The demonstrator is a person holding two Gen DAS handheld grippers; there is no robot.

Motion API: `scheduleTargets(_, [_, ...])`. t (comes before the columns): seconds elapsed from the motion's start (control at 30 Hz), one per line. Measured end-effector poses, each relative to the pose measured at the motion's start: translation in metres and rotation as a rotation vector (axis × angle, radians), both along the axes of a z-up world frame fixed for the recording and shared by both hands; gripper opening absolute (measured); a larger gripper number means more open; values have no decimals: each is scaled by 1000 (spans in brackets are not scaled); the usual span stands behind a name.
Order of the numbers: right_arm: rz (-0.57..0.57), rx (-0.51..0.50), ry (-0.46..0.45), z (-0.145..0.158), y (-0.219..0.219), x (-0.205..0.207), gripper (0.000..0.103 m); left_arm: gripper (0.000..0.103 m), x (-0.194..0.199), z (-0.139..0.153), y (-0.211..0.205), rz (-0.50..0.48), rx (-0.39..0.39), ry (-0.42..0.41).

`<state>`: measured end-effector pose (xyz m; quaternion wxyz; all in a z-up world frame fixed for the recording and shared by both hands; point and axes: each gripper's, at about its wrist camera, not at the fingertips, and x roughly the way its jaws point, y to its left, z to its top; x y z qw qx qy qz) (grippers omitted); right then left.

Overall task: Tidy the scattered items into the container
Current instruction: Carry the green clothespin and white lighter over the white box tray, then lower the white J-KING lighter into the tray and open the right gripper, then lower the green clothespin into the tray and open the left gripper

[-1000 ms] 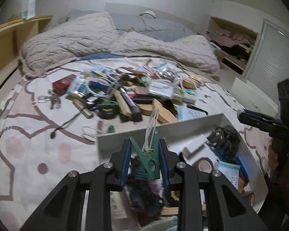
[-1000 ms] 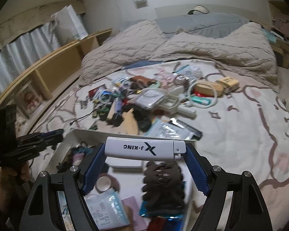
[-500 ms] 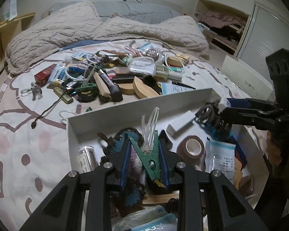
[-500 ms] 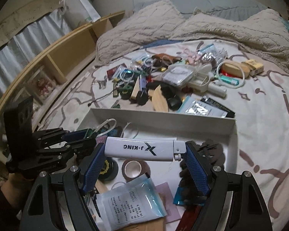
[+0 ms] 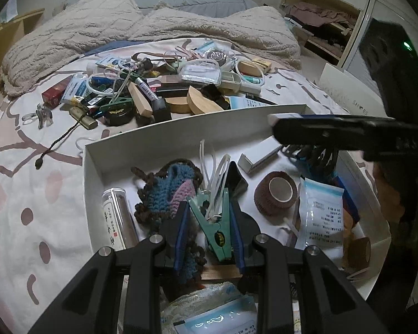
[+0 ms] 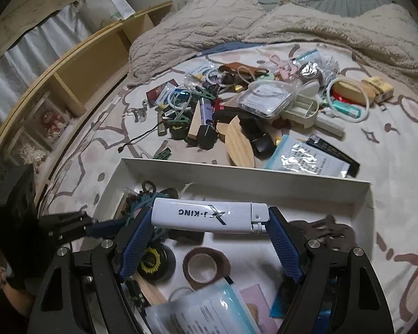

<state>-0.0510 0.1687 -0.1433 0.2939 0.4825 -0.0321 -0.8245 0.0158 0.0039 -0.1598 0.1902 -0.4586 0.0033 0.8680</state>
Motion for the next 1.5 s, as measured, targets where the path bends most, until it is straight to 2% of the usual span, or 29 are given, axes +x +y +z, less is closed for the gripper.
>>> scheduleTargets(0.27, [-50, 44, -42, -12, -8, -17, 81, 28, 0, -2, 0, -23, 11, -8])
scheduleTargets(0.53, [-98, 85, -44, -16, -12, -24, 81, 28, 2, -3, 1, -41, 25, -16])
scheduleTargets(0.87, [-143, 43, -69, -14, -9, -28, 81, 28, 3, -4, 0, -45, 43, -28])
scheduleTargets(1.13, [-132, -2, -42, 2, -3, -22, 81, 28, 2, -4, -3, -39, 60, -37])
scheduleTargets(1.5, [-92, 4, 24, 8, 1, -9, 81, 28, 1, -4, -4, -38, 64, -38])
